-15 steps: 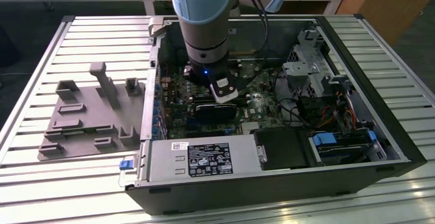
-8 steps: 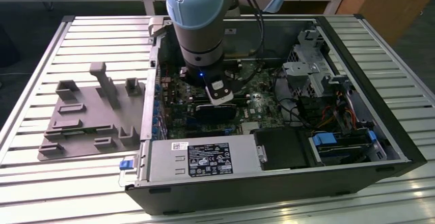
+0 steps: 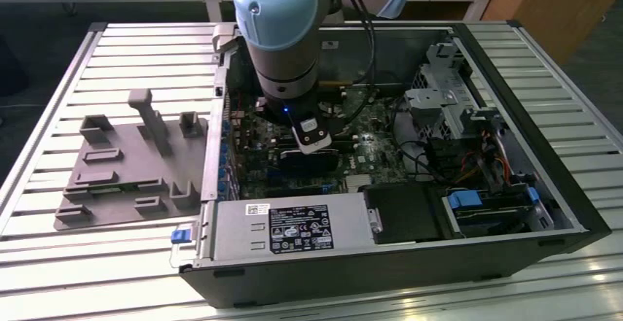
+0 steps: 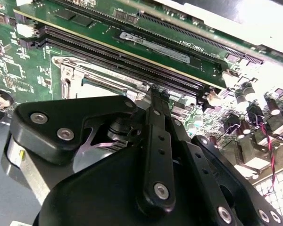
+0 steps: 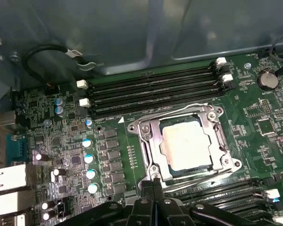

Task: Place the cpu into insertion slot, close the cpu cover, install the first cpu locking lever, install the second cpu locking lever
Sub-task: 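Install the second cpu locking lever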

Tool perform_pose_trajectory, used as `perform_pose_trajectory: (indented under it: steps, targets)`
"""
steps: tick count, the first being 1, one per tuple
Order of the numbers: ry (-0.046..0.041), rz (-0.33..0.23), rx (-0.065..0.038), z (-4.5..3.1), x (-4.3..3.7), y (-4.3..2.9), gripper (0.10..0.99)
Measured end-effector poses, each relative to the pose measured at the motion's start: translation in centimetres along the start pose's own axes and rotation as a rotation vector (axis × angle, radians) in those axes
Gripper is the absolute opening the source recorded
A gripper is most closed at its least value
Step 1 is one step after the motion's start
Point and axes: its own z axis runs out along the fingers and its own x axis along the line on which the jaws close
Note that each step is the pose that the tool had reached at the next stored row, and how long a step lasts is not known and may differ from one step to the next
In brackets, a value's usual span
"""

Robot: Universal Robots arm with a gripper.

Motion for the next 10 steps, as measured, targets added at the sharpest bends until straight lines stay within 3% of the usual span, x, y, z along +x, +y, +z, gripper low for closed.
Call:
perform_pose_trajectory:
  steps: [10]
  targets:
    - [0.0012,0.001,-0.004,0.48,0.29,0.01,0.106]
